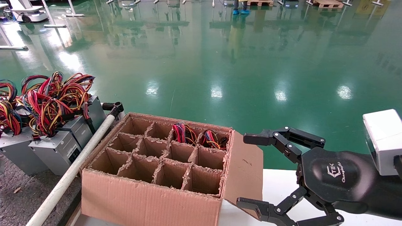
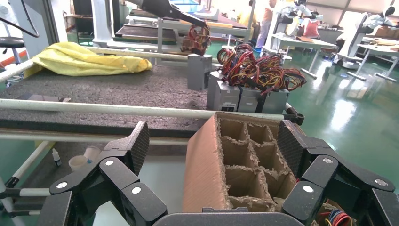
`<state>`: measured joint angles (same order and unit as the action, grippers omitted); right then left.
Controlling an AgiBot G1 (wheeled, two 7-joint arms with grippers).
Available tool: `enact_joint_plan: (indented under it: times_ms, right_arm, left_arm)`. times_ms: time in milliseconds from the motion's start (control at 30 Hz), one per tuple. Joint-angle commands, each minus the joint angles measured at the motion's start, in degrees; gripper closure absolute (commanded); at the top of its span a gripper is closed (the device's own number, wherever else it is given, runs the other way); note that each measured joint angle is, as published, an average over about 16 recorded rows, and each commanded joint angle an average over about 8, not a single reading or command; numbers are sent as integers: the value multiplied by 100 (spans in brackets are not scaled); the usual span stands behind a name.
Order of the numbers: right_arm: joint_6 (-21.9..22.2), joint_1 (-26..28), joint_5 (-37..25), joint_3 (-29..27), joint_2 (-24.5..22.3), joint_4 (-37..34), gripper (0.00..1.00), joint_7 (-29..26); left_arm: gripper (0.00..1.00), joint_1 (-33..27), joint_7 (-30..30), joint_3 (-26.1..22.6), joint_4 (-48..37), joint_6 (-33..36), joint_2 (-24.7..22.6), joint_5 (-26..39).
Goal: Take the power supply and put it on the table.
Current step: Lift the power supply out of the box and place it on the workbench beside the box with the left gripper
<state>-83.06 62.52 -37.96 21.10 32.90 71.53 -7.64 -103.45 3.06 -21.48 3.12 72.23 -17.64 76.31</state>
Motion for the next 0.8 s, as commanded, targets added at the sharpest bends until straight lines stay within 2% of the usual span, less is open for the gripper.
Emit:
enact_joint_plan:
  times_ms: [33,267,800]
  right_arm:
    - [0,0,0,0,0,0,0,0]
    - [0,0,0,0,0,0,0,0]
    - [0,0,0,1,0,0,0,0]
  left_arm:
    - [100,40,-98,-1,-88,-68,-71,1]
    - [100,159,-286,34,-276,-188,-239,-51]
    - [100,100,-151,75,-280,-515,-618,-112]
